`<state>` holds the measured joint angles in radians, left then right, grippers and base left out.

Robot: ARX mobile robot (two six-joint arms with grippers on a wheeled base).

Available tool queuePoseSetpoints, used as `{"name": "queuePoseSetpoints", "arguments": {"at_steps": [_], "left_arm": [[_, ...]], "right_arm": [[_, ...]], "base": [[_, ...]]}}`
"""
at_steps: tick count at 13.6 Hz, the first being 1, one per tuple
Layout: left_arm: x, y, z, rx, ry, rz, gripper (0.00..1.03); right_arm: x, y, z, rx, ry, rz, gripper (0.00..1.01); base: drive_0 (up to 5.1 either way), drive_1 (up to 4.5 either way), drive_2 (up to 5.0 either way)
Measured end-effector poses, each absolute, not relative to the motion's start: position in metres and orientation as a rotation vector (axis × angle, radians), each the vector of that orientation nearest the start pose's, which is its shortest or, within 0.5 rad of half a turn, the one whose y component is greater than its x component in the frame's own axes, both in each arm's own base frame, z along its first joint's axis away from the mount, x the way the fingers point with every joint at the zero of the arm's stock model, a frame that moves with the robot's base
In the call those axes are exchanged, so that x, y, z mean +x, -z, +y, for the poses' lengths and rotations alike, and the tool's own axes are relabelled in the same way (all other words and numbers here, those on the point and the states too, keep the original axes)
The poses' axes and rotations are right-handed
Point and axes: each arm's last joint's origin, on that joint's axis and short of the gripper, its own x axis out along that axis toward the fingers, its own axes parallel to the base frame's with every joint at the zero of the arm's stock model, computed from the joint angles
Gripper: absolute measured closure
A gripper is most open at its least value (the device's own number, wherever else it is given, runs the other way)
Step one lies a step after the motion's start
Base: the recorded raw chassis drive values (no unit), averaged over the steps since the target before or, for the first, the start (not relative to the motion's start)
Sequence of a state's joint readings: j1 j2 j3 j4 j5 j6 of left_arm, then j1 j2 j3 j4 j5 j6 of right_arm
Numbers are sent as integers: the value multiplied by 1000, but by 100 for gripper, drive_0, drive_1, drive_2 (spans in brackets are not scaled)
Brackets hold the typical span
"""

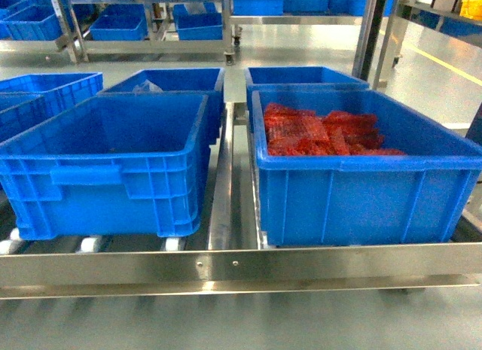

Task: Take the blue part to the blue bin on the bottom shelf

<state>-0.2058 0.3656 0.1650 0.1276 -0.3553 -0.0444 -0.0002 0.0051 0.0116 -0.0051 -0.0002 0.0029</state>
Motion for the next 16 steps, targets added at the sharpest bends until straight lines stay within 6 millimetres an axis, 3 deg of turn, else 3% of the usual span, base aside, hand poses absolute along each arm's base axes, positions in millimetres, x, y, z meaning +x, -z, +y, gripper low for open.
{"name": "queuePoseSetpoints", "arguments": {"at_steps": [11, 16], "left_arm": [[120, -200, -15, -24, -151, 70, 59], [120, -200, -15, -24, -151, 68, 59]], "right_arm": [[97, -167, 0, 2, 0, -1, 3], [97, -167, 0, 2, 0, -2, 3]], "base": [[-1, 9, -10], [-10, 393, -413]]}}
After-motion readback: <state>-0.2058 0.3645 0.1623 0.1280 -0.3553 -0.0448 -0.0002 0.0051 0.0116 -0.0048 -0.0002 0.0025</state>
